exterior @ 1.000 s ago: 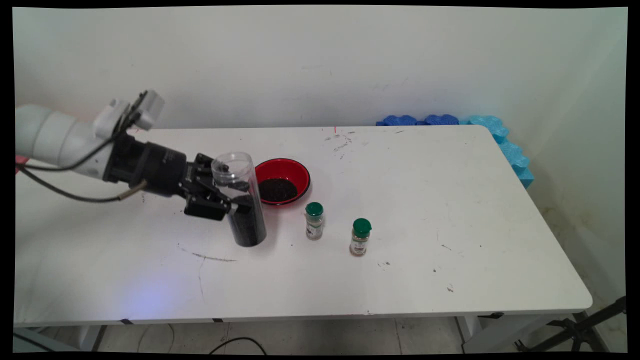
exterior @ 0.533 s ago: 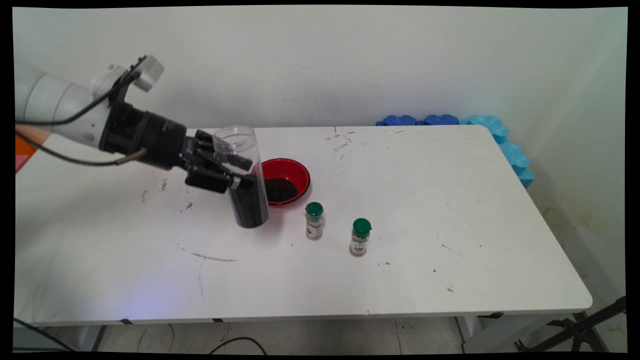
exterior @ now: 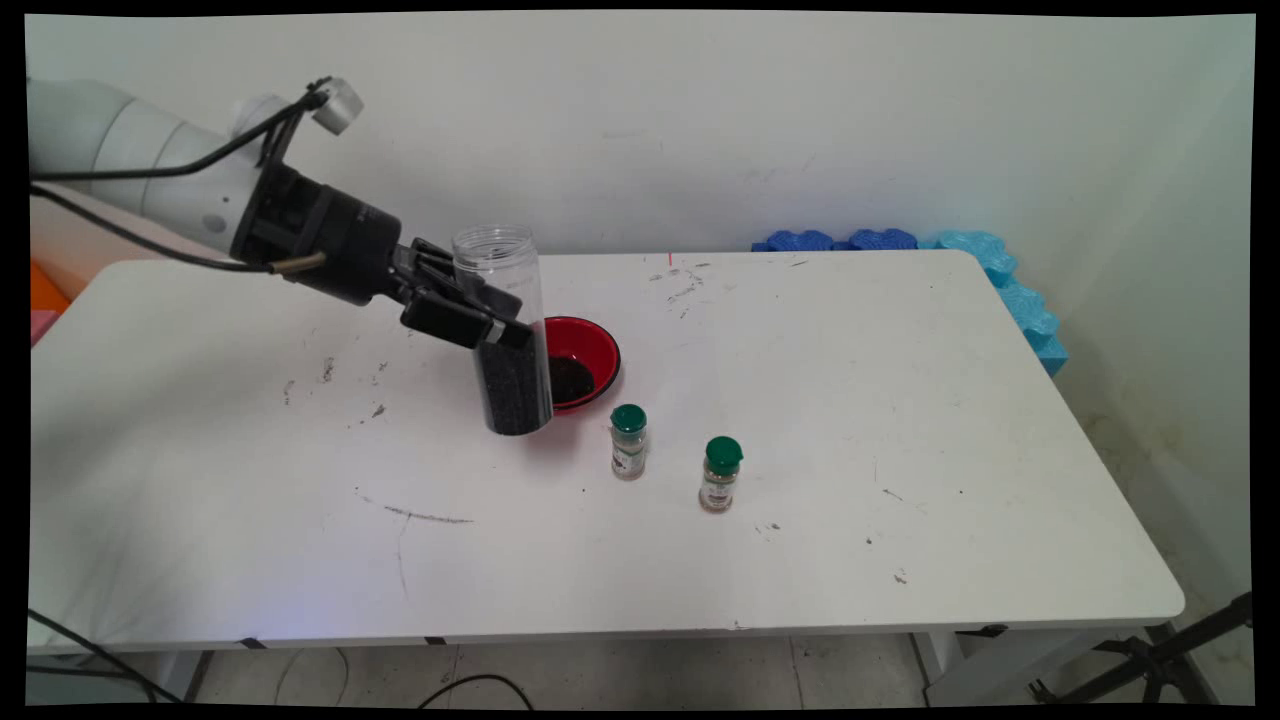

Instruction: Pour the black seasoning powder in the red bowl

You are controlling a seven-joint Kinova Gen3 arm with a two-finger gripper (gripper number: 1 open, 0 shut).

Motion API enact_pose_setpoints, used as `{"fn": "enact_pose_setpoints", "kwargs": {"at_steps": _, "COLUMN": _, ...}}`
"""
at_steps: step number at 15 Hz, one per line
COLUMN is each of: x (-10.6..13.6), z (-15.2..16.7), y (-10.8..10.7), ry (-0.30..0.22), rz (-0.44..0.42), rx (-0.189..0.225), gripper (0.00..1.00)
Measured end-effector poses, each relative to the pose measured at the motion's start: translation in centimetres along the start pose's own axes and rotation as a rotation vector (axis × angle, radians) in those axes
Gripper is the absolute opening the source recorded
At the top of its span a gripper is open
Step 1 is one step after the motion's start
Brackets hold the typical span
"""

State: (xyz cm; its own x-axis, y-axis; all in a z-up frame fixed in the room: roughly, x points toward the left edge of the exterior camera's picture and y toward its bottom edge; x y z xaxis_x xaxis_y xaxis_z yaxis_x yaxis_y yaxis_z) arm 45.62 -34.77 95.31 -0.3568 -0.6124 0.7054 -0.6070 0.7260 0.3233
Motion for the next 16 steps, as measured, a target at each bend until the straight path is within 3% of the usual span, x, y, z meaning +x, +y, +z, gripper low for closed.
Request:
{"fn": "enact_pose_setpoints", "kwargs": {"at_steps": 3, "x": 0.4, "z": 0.5, "y": -0.4, "ry": -0.034, "rz": -0.057, "rx": -0.005, "gripper": 0.00}}
{"fn": "enact_pose_setpoints", "kwargs": {"at_steps": 9, "x": 1.3, "z": 2.0, "y": -2.1, "ry": -0.077, "rz": -0.260, "rx": 0.020, "gripper": 0.00}}
{"fn": "enact_pose_setpoints", "kwargs": {"at_steps": 16, "x": 1.5, "z": 3.5, "y": -3.0, "ry": -0.111, "rz": -0.437, "rx": -0.025, "gripper": 0.00}}
